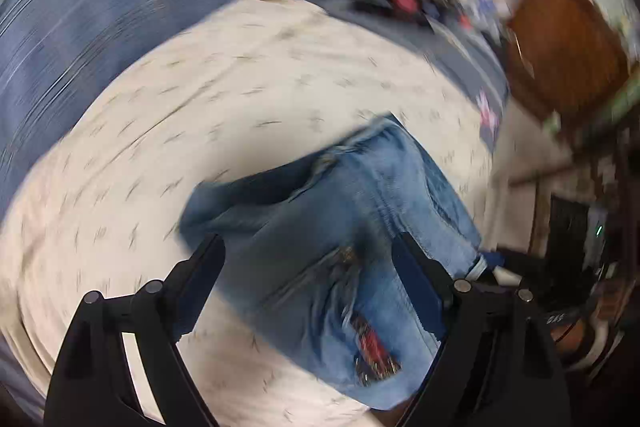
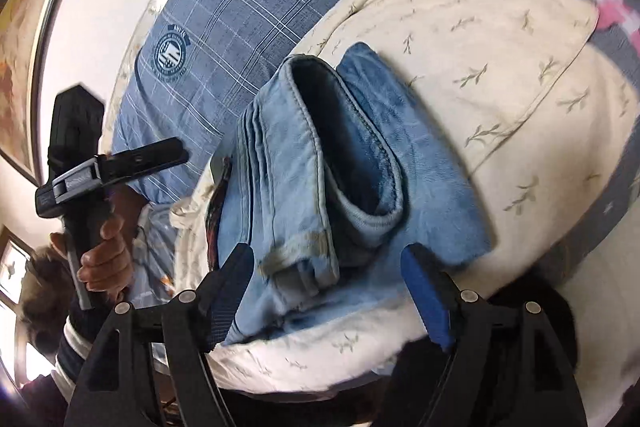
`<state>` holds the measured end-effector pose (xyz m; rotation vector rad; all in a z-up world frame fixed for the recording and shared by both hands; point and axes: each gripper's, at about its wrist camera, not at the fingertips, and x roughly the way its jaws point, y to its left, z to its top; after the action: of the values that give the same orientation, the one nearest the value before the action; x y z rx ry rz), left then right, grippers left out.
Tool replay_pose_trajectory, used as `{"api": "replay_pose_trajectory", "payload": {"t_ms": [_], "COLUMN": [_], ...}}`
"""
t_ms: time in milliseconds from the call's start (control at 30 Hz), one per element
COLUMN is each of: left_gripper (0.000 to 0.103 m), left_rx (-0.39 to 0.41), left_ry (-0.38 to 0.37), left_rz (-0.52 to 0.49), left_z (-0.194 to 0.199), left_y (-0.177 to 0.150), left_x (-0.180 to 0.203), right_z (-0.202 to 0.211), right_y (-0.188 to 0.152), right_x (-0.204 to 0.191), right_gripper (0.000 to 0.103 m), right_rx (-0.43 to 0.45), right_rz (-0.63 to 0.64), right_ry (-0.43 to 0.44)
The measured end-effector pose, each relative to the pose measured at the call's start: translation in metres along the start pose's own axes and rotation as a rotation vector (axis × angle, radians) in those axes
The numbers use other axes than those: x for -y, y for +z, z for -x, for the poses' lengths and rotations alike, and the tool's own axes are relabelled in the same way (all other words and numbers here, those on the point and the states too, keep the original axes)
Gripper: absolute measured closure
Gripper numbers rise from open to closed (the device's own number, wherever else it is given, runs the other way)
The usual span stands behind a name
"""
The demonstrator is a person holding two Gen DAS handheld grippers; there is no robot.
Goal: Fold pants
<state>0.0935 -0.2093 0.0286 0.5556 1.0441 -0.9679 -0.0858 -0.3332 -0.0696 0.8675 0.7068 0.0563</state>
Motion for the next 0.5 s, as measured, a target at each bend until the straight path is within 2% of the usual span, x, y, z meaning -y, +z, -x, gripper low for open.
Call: {"api": "replay_pose_trajectory", "payload": {"t_ms": [100,167,267,333,367,400,500], "left_gripper": [0.017,0.017,0.017,0.018,0.023,0.035,0.051], "left_rx": [-0.042,-0.078,-0.147,-0.173,-0.157,-0.14,-0.103], "left_ry": [0.064,0.08,0.067,0.021,-0.005,-0.035,-0.056], "left_rz": [-0.132,-0.2,-0.214,-0.163,-0.134,-0.114,-0.094], "left_z": [-0.021,-0.036,-0.06,-0.07,-0.068,-0.063,-0.041], "left_y": [0.011,0.017,0.016,0.013,0.012,0.01,0.006], "left_x": [0.012,0.016,0.011,0.002,-0.001,-0.004,-0.003], "right_z": [-0.009,-0.011,-0.016,-0.018,-0.021,-0.02,0.0], "right_y": [0.005,0.004,0.007,0.007,0.009,0.009,0.008], "right_x": [-0.002,0.0,0.008,0.016,0.018,0.018,0.014], "right_gripper": [0.025,0.025,0.028,0.042,0.06,0.064,0.075], "right_rx": [-0.006,-0.015,-0.01,-0.001,-0.009,-0.005,0.035], "right_rz": [0.012,0.016,0.006,-0.013,-0.014,-0.013,-0.006], "right_ry": [0.032,0.058,0.092,0.082,0.08,0.085,0.154]}}
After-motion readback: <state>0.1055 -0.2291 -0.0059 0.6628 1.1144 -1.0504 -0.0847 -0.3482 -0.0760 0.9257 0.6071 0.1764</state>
